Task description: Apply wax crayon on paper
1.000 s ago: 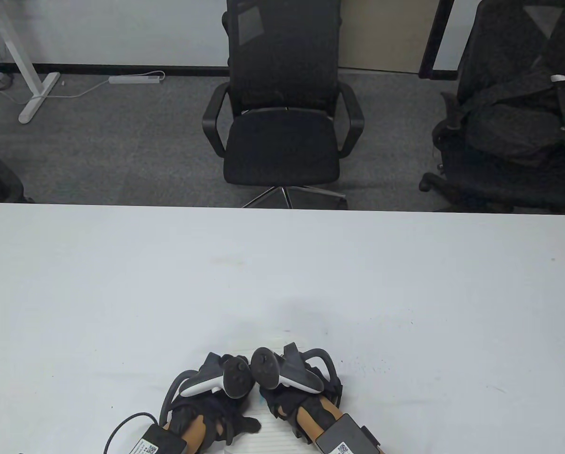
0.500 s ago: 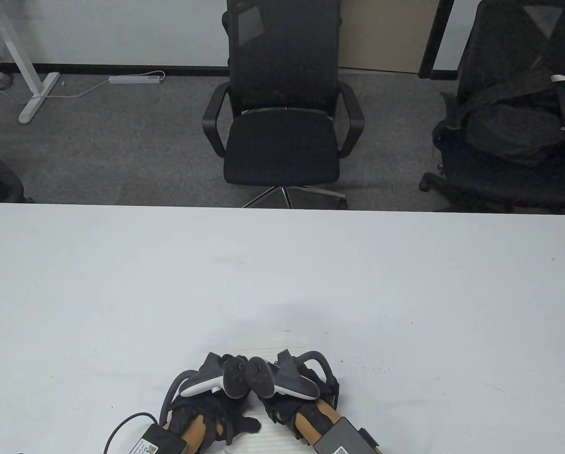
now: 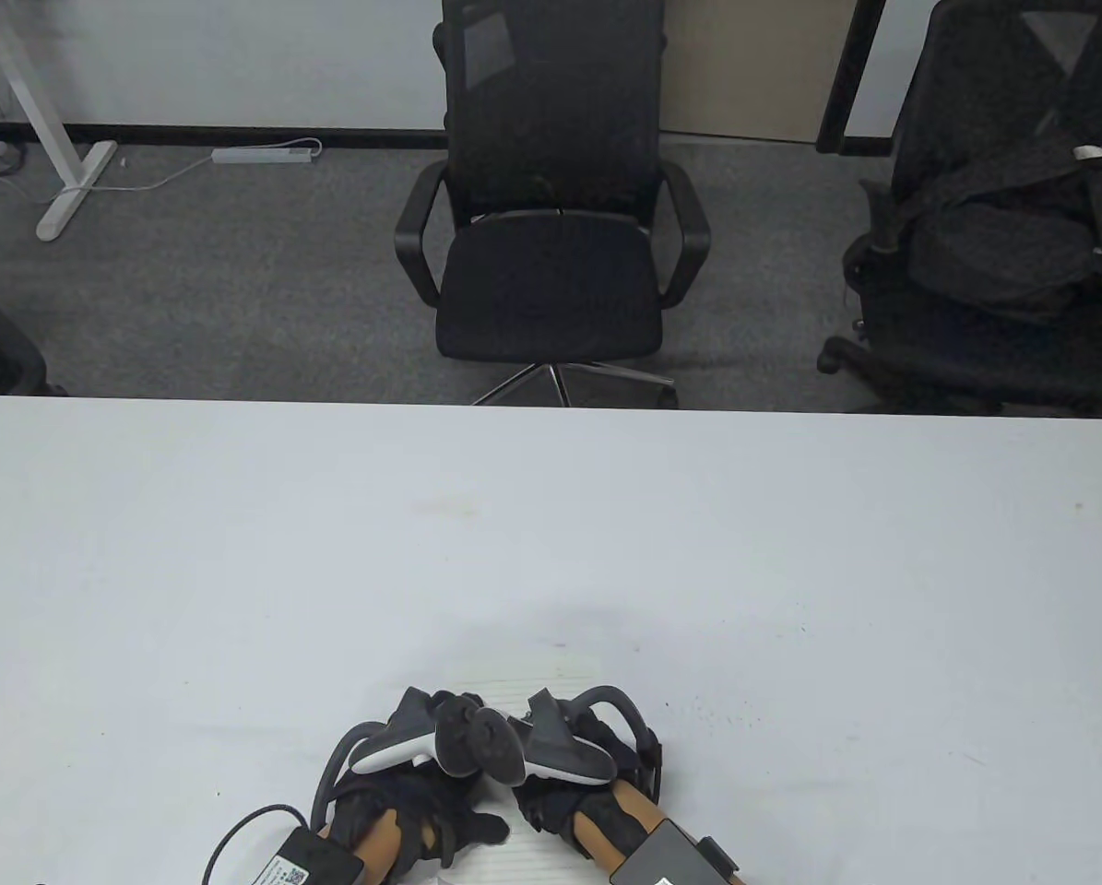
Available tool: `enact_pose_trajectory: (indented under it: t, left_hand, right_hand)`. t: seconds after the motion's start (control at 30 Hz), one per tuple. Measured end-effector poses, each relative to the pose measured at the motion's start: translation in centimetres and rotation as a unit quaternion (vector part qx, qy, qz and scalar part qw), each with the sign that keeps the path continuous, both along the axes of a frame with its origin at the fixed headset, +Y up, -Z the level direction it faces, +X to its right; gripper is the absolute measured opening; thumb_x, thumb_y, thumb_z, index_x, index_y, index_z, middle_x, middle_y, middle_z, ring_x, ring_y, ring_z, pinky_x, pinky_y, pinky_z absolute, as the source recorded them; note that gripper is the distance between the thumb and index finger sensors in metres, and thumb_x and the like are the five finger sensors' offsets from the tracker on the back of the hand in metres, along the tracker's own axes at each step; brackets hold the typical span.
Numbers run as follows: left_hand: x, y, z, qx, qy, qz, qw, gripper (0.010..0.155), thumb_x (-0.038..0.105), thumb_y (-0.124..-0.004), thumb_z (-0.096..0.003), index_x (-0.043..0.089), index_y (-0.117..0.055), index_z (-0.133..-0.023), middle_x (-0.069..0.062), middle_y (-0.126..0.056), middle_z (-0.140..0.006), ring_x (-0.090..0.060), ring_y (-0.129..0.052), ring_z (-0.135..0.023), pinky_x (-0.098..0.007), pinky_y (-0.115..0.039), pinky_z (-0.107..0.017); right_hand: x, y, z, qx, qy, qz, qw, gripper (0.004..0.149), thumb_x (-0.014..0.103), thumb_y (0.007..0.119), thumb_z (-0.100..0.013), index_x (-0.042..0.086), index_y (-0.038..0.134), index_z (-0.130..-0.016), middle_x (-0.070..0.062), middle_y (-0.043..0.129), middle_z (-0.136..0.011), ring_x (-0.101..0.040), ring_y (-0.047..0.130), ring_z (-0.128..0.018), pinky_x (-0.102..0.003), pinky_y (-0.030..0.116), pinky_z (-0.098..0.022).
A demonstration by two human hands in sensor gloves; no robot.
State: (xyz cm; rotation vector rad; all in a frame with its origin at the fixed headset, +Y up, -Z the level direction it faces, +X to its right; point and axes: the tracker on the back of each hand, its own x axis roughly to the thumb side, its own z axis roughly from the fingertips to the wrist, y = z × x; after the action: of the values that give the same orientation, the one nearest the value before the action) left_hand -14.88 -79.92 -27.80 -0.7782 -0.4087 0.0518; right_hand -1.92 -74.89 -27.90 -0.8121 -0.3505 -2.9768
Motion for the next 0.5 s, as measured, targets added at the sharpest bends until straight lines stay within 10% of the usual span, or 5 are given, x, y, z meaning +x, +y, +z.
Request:
enact_pose_trajectory:
  t: [0.2,0.37,0.5]
  left_hand:
    - [-0.01,-0.02,-0.01,0.0,0.0,-0.001,1.0,0.104,0.077,-0.07,-0.0393,0.037,0.0,-0.106,0.007,0.011,-0.107,-0.026,0.007,-0.106,-0.062,-0.012,-0.074]
    - [0.01,-0.03,0.0,0.0,0.0,-0.001,1.0,0.104,0.077,-0.07,-0.0394,0.037,0.0,-0.106,0.007,0.011,-0.107,-0.026,0.006,-0.106,-0.062,-0.012,-0.074]
    - [0.02,-0.04,-0.01,0.0,0.0,-0.001,1.0,0.104,0.077,-0.07,-0.0393,0.037,0.0,-0.106,0.007,0.011,-0.107,-0.026,0.006,-0.106,-0.062,-0.012,-0.074]
  right_hand:
    - [0.05,-0.22,0.21,0.085,-0.034,-0.011,0.996,0.04,0.038,0.086,-0.035,0.026,0.089,-0.073,-0.004,0.1,-0.058,-0.016,0.101,-0.035,-0.04,0.089,-0.038]
    - [0.07,0.04,0.08,0.01,-0.005,0.004,1.0,0.04,0.037,0.086,-0.036,0.025,0.089,-0.073,-0.004,0.099,-0.058,-0.017,0.101,-0.035,-0.041,0.089,-0.039]
    - [0.24,-0.07,0.24,0.065,-0.033,-0.003,0.997,0.04,0.038,0.086,-0.036,0.026,0.089,-0.073,-0.004,0.1,-0.058,-0.016,0.102,-0.035,-0.04,0.089,-0.039]
